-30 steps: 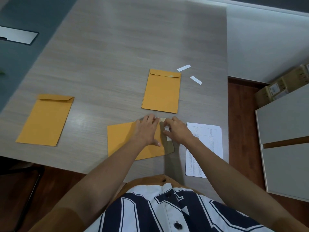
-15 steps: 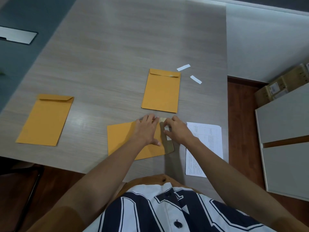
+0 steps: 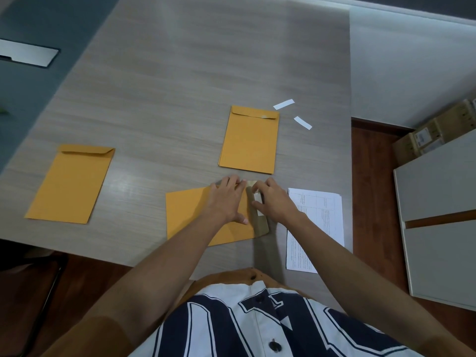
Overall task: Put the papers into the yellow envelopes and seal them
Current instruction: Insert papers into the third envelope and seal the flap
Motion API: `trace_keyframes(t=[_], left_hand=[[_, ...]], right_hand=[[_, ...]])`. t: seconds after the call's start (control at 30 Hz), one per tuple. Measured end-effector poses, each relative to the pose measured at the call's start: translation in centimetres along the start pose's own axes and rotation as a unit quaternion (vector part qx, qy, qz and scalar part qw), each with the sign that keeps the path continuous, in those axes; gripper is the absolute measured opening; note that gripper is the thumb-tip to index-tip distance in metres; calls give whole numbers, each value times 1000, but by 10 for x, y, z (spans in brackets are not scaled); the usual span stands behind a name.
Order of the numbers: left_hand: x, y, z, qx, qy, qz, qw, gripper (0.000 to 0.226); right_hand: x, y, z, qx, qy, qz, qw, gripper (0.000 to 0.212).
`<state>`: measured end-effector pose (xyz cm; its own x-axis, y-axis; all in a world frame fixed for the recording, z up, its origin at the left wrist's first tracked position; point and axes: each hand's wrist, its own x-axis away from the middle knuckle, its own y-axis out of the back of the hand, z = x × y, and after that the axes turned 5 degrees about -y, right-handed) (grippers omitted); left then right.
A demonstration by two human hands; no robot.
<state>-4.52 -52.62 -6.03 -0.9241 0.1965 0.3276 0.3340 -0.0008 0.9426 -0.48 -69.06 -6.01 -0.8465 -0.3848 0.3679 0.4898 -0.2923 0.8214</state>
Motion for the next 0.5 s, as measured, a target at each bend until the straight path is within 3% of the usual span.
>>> trace_keyframes(t=[0.5], left_hand=[[0, 0, 0, -9, 2, -1, 1000, 115]], right_hand=[[2, 2, 5, -8, -3, -3, 1000, 25]])
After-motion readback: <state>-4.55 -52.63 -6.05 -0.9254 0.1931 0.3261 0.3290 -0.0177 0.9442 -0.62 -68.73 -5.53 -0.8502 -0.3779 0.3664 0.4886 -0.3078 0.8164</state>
